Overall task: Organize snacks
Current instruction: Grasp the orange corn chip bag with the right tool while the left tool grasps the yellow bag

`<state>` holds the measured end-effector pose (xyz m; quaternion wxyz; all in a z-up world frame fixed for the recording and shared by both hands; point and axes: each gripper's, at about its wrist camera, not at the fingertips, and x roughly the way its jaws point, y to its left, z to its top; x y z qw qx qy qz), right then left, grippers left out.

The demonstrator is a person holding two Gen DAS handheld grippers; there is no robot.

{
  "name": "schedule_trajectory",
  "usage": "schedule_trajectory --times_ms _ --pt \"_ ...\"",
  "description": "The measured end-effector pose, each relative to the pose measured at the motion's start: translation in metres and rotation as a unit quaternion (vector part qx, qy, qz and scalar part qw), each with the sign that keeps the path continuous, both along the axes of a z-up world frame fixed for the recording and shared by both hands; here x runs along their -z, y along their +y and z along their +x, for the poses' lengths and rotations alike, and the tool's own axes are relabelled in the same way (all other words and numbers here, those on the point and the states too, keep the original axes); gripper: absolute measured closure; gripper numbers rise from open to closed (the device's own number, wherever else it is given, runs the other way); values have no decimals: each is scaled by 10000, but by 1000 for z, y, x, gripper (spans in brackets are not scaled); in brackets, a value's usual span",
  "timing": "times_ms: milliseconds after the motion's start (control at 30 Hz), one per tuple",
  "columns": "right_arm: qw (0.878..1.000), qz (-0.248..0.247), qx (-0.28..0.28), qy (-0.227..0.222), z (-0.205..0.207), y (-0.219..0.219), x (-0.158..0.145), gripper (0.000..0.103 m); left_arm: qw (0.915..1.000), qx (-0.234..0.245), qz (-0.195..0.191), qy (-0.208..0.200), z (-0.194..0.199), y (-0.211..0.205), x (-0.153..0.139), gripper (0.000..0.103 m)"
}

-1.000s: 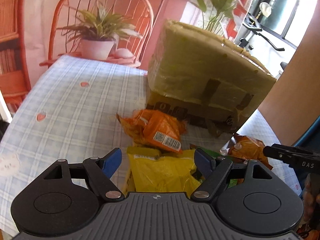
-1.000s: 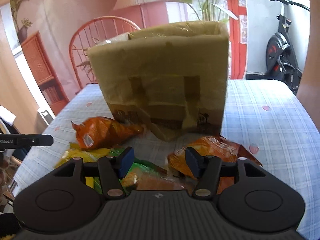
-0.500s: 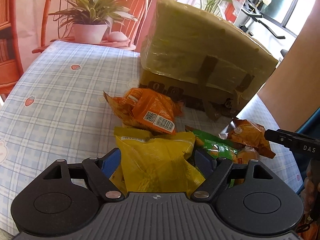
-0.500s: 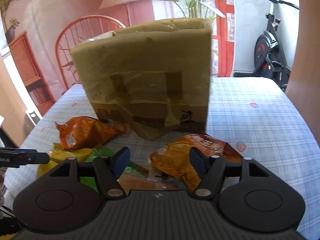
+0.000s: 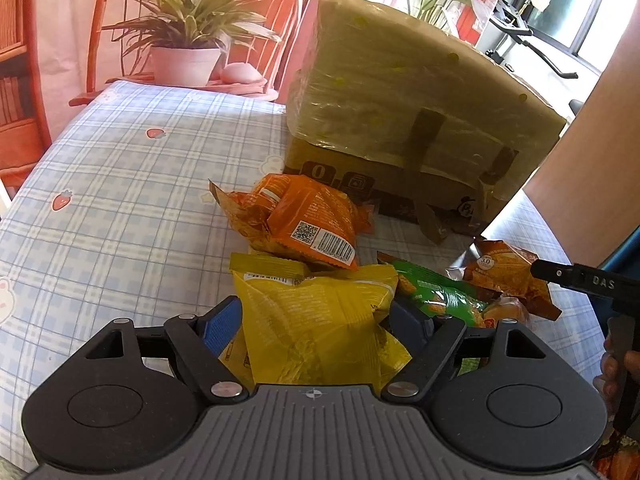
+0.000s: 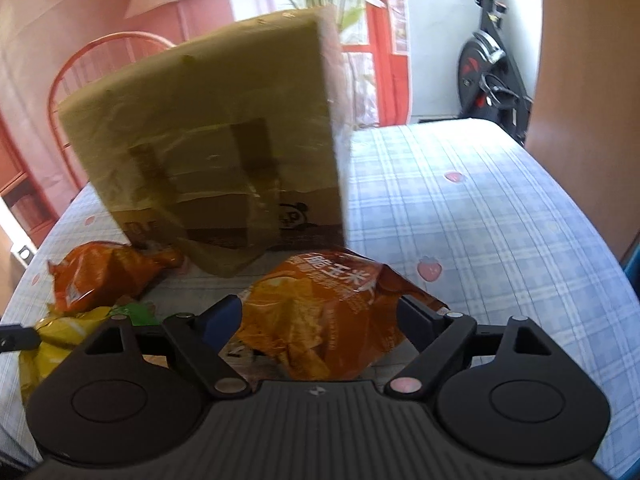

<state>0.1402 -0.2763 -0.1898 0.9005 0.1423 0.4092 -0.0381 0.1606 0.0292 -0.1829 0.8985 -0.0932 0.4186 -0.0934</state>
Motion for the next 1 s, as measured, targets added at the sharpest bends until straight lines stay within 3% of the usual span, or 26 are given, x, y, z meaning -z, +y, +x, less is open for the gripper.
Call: schedule_trajectory --times_ms 267,867,1000 --pt "9967 626 504 93 10 -19 16 15 10000 59 0 29 2 1 3 20" --pt "9949 788 616 160 12 -19 25 15 9997 89 -82 209 10 1 14 20" --pt "9945 824 626 187 12 -18 27 14 9995 71 -260 156 8 5 16 27"
